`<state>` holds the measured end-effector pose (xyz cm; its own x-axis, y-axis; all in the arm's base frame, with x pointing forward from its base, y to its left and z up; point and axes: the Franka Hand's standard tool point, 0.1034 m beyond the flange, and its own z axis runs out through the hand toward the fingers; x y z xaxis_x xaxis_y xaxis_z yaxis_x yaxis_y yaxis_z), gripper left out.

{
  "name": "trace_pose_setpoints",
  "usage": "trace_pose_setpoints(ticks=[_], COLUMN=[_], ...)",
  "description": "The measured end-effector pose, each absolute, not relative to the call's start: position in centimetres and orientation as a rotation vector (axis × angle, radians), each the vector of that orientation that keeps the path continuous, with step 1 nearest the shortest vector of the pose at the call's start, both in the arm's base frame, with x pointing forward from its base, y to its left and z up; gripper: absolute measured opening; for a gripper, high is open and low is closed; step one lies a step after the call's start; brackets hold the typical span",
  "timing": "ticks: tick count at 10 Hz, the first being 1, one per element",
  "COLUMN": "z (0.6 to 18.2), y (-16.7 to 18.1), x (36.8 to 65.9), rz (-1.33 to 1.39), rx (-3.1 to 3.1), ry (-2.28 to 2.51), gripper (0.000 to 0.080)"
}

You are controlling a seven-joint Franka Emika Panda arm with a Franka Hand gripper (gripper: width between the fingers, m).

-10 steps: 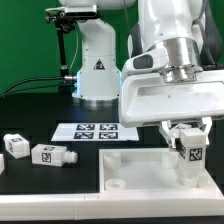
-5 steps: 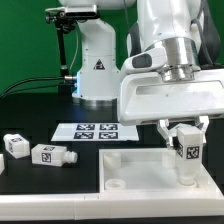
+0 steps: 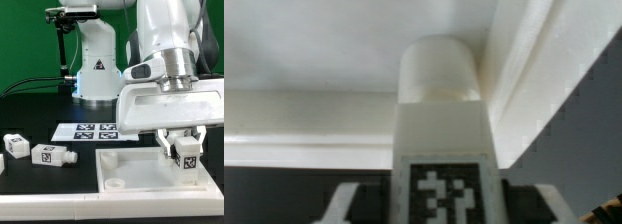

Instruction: Assemble one leg

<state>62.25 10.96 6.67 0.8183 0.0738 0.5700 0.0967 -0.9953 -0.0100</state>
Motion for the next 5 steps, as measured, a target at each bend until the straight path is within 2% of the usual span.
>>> trace_pose_setpoints(ticks=[3,4,5], z=[6.66,6.49,6.33], y=[10.97,10.97,10.9], x=[62.32,62.21,62.21], rz=[-0.922,-0.91,-0.863], rx=[-2.96,-2.964,-2.977], ry=[-0.141,-0.142,-0.142], gripper=[0.0284,0.0363,0.0363])
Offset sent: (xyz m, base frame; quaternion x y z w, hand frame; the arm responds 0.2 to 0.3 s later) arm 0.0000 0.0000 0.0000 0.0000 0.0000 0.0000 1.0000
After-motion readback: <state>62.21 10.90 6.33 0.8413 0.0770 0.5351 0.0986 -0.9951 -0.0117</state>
